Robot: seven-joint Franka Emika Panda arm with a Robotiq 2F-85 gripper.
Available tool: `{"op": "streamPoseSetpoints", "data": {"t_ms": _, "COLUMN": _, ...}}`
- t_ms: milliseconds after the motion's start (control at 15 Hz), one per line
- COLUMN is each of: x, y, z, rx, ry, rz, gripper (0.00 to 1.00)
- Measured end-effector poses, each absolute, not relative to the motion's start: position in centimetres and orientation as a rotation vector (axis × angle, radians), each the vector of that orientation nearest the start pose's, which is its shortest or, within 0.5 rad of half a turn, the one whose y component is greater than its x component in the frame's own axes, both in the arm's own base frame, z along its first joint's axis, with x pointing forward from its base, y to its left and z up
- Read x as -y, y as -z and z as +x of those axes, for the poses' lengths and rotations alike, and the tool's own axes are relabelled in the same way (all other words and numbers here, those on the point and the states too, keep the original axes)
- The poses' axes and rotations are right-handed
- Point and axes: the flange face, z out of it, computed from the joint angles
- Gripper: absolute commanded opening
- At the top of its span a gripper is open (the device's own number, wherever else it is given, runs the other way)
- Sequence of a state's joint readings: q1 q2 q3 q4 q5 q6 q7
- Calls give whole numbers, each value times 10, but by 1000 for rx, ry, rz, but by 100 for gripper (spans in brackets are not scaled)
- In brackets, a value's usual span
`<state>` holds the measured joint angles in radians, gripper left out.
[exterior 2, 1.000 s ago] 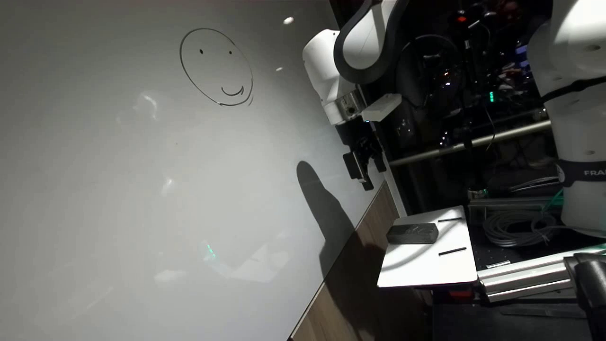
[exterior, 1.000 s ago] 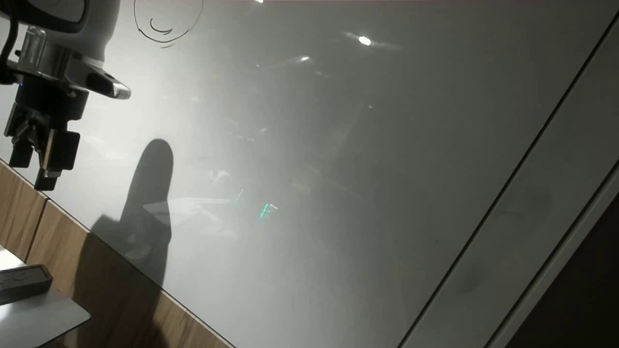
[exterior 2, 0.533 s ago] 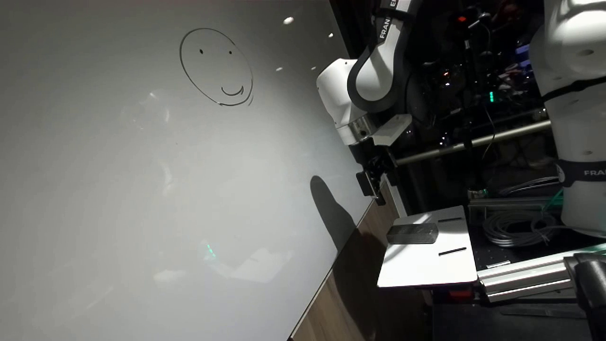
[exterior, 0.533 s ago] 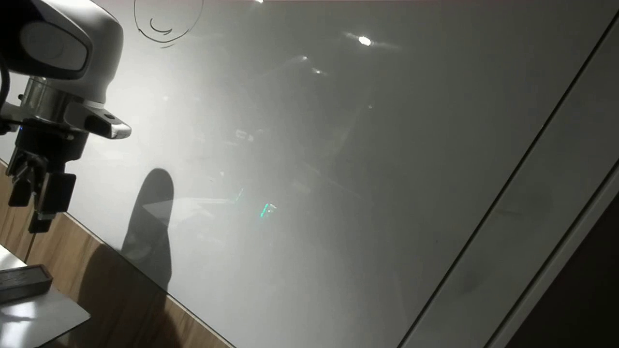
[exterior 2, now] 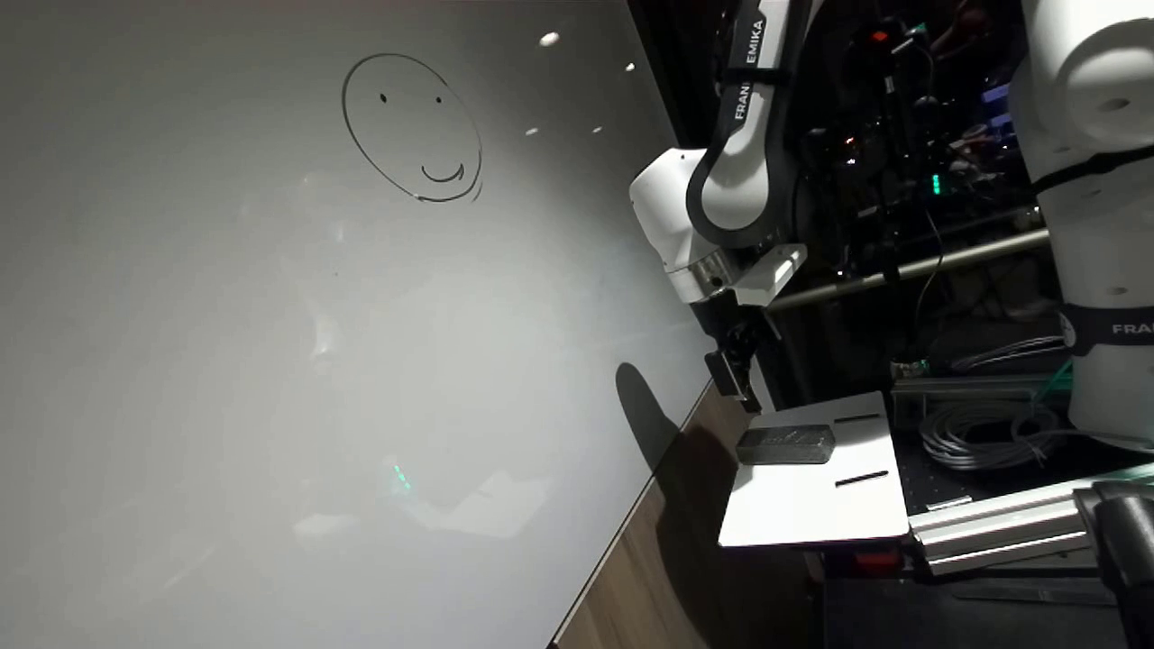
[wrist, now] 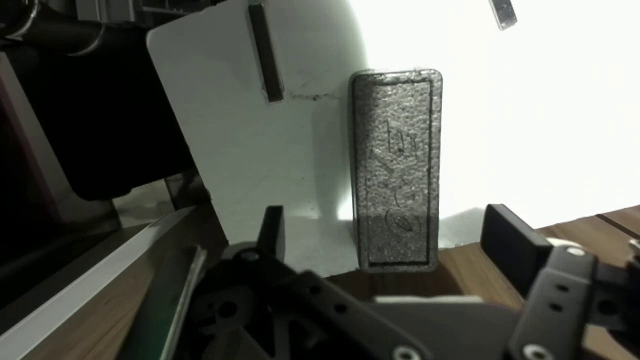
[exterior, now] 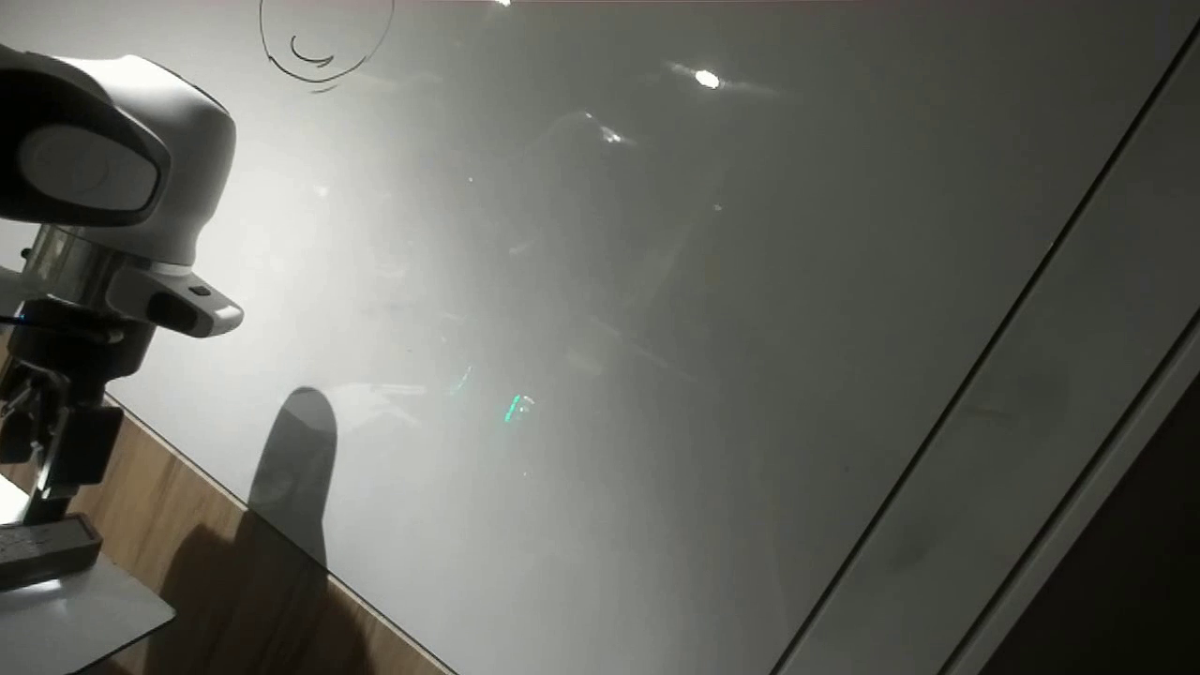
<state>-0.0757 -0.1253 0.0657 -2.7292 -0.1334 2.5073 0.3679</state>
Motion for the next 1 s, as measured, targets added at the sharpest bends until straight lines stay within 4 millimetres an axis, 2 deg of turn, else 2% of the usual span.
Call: {"op": "streamPoseSetpoints", "data": {"t_ms": 1000, "x": -11, "y": -198, "z": 381, "rx": -334, "ry": -221, "rz": -3198, "gripper": 100}}
